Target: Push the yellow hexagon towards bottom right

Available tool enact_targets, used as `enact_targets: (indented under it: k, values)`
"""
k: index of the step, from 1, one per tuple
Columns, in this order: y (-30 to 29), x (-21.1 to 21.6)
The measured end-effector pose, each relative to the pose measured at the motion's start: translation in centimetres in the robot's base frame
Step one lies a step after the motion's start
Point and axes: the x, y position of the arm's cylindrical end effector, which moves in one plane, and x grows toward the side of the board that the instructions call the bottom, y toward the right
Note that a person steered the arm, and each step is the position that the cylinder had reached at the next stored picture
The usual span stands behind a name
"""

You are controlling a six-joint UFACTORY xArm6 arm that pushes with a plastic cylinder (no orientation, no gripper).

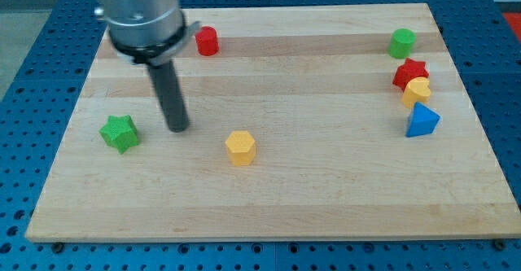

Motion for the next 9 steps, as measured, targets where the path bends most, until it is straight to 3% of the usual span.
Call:
enact_targets:
  k: [1, 3, 4, 6, 9]
  values:
    - [-0.7, 4.3]
    - [2.5, 4.4]
    - [7.7, 4.3]
    - [12.1, 4.3]
    - [28.6, 4.3]
